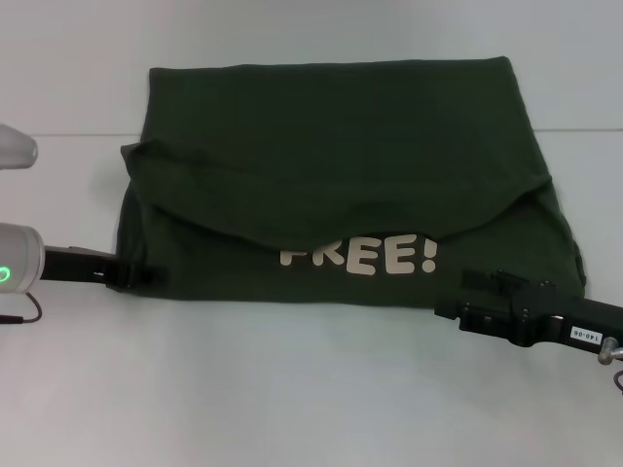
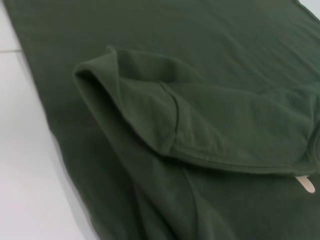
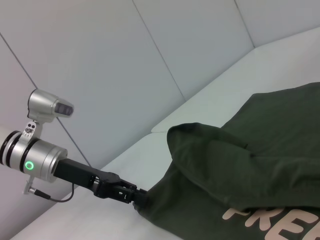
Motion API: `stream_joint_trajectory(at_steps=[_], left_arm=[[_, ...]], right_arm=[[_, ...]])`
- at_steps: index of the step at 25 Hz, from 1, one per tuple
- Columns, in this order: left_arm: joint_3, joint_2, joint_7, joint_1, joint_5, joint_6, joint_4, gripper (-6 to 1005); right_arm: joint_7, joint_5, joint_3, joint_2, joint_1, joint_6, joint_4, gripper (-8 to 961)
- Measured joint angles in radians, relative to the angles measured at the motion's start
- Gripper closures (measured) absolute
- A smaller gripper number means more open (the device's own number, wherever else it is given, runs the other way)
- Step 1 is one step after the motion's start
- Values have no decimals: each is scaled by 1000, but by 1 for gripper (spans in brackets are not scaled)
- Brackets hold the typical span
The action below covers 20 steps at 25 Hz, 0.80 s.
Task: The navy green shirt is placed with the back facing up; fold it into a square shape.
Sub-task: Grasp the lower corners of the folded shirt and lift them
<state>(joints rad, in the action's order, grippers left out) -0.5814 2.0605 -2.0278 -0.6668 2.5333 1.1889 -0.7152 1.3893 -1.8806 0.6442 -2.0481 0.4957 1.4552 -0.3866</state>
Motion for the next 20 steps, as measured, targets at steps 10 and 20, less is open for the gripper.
stream_joint_trajectory(at_steps=[10, 20], left_arm=[[-12, 1, -1, -2, 10, -19, 3, 832], [-17, 3, 0, -2, 22, -25, 3, 998]], right_arm=[[7, 0, 0, -3, 2, 3, 0, 26], [77, 3, -1, 10, 3, 30, -22, 25]])
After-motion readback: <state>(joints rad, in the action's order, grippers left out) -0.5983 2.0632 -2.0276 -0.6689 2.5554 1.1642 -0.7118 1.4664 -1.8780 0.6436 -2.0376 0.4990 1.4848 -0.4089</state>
